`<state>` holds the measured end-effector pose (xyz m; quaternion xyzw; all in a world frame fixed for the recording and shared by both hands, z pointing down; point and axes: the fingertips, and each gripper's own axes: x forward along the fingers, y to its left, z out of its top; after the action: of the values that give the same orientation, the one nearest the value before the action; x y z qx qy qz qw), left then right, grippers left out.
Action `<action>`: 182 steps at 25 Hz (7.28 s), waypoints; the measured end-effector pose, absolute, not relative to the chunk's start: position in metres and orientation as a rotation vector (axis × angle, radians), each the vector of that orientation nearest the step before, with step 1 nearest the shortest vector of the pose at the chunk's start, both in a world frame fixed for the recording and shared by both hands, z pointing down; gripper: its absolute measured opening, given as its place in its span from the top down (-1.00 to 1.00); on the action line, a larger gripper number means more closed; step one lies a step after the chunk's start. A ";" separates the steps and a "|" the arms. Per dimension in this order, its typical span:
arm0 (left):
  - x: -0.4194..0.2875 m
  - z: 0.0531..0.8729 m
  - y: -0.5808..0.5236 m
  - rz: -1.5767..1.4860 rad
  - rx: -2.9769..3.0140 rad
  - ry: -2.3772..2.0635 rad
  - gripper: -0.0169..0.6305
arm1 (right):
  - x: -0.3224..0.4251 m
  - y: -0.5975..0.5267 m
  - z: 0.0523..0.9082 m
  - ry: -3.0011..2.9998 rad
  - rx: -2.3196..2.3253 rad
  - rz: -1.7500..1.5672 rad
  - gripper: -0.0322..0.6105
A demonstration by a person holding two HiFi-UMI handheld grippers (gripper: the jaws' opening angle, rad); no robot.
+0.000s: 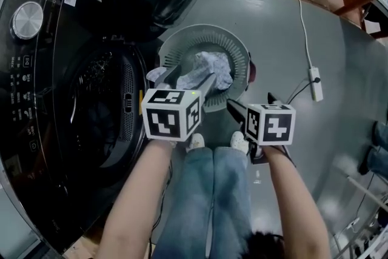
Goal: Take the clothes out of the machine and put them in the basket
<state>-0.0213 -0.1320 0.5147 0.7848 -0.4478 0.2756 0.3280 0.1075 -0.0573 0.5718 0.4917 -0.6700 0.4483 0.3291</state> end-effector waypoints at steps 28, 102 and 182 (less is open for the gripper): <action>-0.196 0.704 -0.113 1.176 1.641 -1.431 -0.04 | 0.044 -0.051 0.647 -1.758 1.136 1.163 -0.75; -0.485 0.681 0.051 1.776 0.470 -1.600 0.37 | -0.140 -0.020 0.697 -1.748 0.588 1.169 -0.69; -0.035 0.498 -0.125 0.887 1.837 -1.374 -0.11 | 0.128 -0.074 0.541 -1.719 1.212 1.219 -0.64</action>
<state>-0.0348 -0.1248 0.4977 0.7039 -0.5265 0.3398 0.3343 0.1277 -0.0741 0.5407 0.4676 -0.6630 0.4700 0.3478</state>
